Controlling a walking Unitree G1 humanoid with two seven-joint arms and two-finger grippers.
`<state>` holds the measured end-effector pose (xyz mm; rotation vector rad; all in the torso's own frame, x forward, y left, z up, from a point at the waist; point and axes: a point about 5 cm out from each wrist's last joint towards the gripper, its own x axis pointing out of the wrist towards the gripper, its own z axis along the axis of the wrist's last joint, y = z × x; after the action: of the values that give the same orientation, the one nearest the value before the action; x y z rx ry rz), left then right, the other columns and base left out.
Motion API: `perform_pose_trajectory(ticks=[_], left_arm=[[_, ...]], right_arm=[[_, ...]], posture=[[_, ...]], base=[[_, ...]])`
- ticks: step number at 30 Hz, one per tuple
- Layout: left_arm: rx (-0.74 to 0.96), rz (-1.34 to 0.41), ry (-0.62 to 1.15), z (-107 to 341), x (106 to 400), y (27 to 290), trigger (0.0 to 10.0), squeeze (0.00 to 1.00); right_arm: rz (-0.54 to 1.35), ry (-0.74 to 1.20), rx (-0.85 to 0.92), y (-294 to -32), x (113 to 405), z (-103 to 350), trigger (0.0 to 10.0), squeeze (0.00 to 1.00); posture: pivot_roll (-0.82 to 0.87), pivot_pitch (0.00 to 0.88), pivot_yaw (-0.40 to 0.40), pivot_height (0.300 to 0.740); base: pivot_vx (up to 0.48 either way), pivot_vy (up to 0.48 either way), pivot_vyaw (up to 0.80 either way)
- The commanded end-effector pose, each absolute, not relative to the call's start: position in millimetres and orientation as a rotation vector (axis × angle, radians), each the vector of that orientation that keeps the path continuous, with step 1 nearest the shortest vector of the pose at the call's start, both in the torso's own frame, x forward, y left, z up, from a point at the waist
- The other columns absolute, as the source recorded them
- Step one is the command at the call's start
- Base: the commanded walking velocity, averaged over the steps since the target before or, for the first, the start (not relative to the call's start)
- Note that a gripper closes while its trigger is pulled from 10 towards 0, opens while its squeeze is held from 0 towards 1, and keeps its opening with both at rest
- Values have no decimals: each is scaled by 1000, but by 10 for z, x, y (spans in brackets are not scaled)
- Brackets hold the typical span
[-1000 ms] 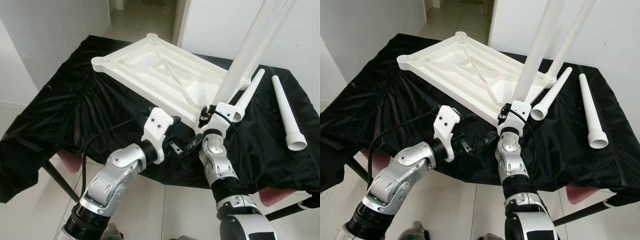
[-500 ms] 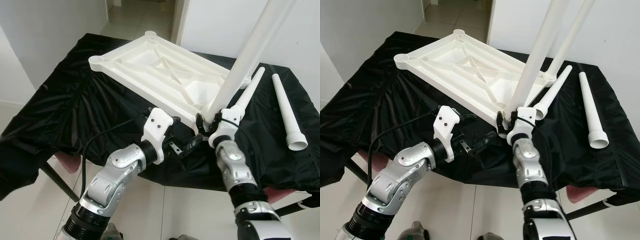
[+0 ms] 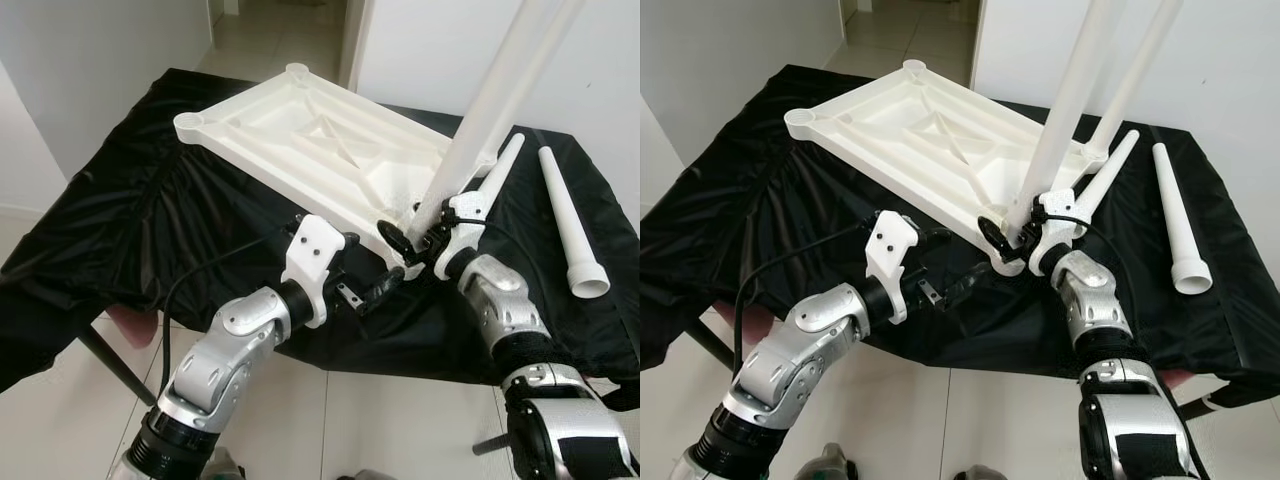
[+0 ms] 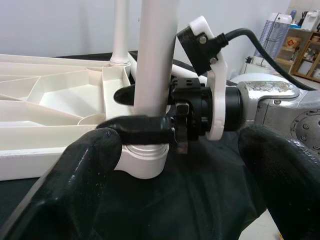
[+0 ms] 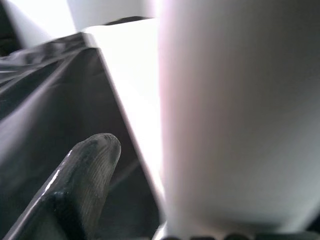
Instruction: Building children table
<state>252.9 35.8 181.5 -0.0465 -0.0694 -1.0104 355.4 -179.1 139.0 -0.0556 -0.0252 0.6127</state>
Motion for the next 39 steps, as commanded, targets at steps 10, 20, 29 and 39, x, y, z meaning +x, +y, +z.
perform_pose_trajectory(ticks=[10,20,29,39], left_arm=[[-33,-1003,-75,1846,2541,383,10000,0],[-34,-1002,-77,1850,2543,379,10000,0],[-36,-1006,-76,1851,2537,376,10000,0],[-38,-1006,-71,1840,2522,369,10000,0]], right_arm=[[701,59,-91,-1868,3602,1349,5765,0],[663,109,-95,-1968,3611,1287,0,0],[639,102,-93,-1972,3603,1250,10000,0],[507,70,-59,-1924,3673,1296,10000,0]], posture=[[132,2,-61,740],[127,3,-58,740],[126,8,-59,740],[118,14,-63,740]], base=[[0,0,0],[0,0,0],[0,0,0],[0,0,0]])
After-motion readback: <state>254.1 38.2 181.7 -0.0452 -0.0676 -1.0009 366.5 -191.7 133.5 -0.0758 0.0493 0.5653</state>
